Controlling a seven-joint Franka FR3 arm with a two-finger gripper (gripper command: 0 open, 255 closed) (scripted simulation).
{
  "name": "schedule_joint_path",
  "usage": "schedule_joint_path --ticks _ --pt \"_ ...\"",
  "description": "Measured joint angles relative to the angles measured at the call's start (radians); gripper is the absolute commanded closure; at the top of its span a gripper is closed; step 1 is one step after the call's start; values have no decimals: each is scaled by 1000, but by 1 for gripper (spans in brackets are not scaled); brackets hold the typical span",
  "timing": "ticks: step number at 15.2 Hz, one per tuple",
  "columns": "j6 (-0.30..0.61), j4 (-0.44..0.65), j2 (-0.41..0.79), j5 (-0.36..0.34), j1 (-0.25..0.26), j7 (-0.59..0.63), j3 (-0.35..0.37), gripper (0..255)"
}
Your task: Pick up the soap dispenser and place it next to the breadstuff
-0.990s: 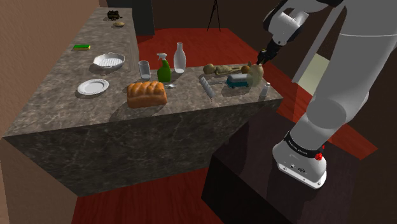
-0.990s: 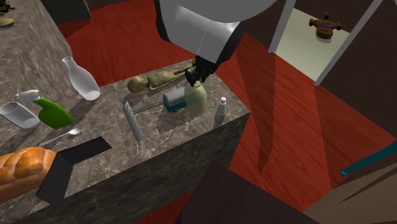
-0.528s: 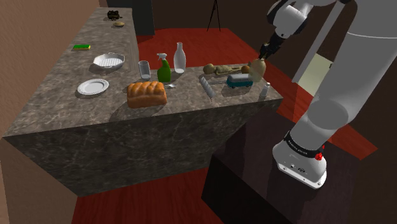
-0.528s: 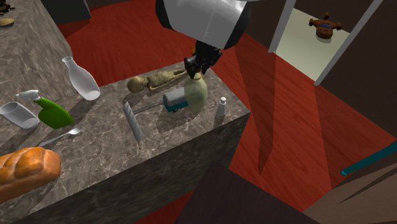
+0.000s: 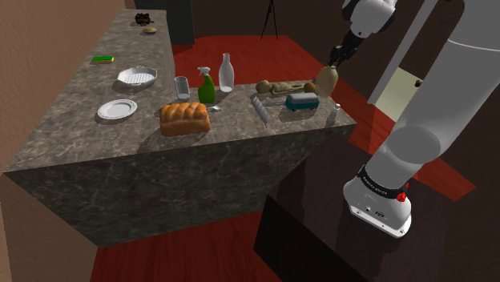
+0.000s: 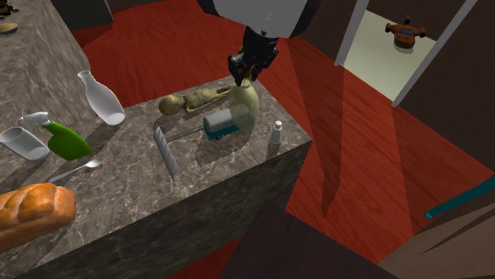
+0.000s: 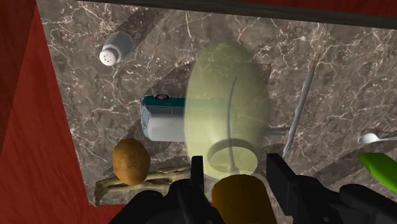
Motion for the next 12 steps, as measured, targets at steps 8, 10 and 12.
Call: schedule_joint_path --ticks 8,10,12 --pt "-77 41 -74 -106 12 84 -15 255" --pt "-97 57 -85 -124 14 102 -14 255" --pt "-121 72 -101 -147 15 121 -15 255"
